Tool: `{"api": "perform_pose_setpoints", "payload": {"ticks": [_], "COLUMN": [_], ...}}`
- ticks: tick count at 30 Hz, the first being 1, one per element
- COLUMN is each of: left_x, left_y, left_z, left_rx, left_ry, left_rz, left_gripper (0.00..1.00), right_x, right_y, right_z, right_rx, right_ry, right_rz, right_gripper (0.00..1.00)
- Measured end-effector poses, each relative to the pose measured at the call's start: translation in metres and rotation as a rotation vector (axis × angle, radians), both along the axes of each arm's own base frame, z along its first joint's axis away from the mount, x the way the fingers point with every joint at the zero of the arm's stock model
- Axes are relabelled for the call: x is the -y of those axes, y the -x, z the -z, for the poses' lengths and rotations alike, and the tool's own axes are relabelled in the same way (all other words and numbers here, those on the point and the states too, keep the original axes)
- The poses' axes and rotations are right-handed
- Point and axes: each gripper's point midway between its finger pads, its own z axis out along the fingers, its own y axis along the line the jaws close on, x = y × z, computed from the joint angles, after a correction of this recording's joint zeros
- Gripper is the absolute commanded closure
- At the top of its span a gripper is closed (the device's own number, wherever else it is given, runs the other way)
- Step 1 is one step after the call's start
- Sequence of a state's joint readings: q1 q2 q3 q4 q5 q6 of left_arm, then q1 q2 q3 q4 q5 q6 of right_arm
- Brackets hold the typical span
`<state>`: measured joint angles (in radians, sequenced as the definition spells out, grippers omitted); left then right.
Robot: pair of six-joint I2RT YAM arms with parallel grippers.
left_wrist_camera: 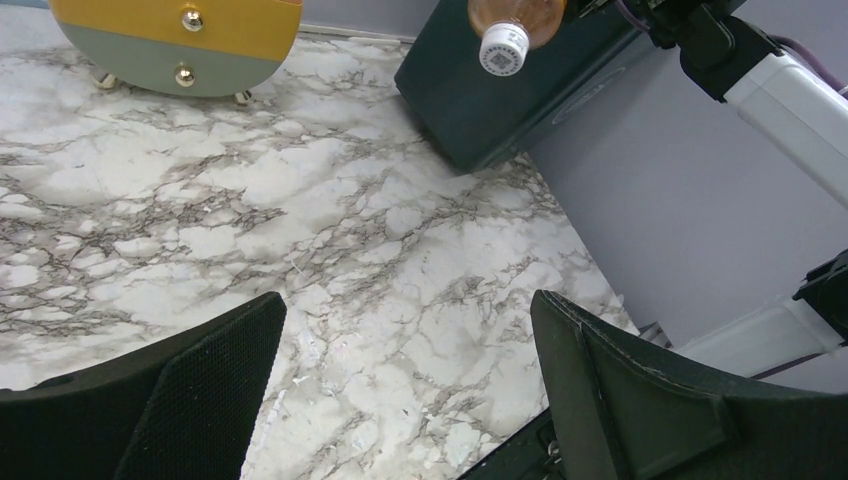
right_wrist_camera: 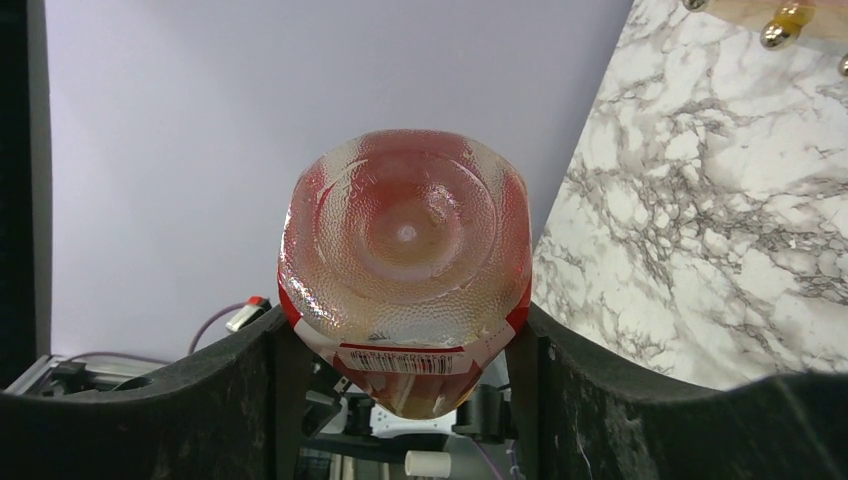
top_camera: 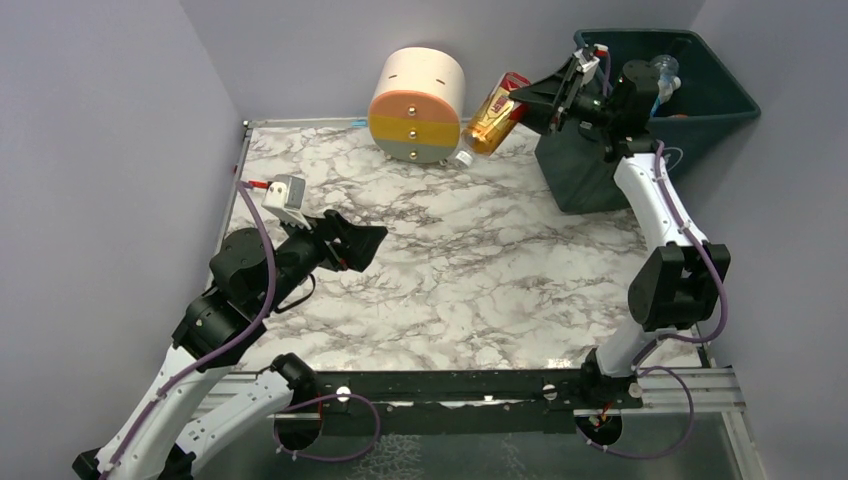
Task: Put the plastic bottles in the bin
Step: Place the plastic bottle in the trash bin.
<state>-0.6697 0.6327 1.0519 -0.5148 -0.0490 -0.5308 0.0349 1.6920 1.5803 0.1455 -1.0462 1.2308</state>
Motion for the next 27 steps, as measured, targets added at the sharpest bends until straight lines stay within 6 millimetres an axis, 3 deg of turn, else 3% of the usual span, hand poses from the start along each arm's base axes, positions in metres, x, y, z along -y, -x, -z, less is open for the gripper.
{"api": "perform_pose_setpoints", "payload": {"ticks": [15, 22, 27], "left_x": [0.003, 0.007, 0.008], "left_y": [-0.004, -0.007, -0.007], "left_z": [0.006, 0.014, 0.013], "left_rx": [-0.013, -0.033, -0.031], "left_ry": [-0.006, -0.011, -0.008], "left_rz": [0.0, 0.002, 0.005], "left_gripper": [0.01, 0.01, 0.01], "right_x": [-0.004, -0.049, -0.09], "right_y": [0.016, 0.054, 0.085], "right_z": [-0.025, -0.027, -0.01], "right_rx": [0.067, 0.114, 0.093], "right_ry": [-0.047, -0.05, -0.048], "right_rz": [-0.065, -0.192, -0.306], "right_gripper": [0.38, 0.38, 0.38]}}
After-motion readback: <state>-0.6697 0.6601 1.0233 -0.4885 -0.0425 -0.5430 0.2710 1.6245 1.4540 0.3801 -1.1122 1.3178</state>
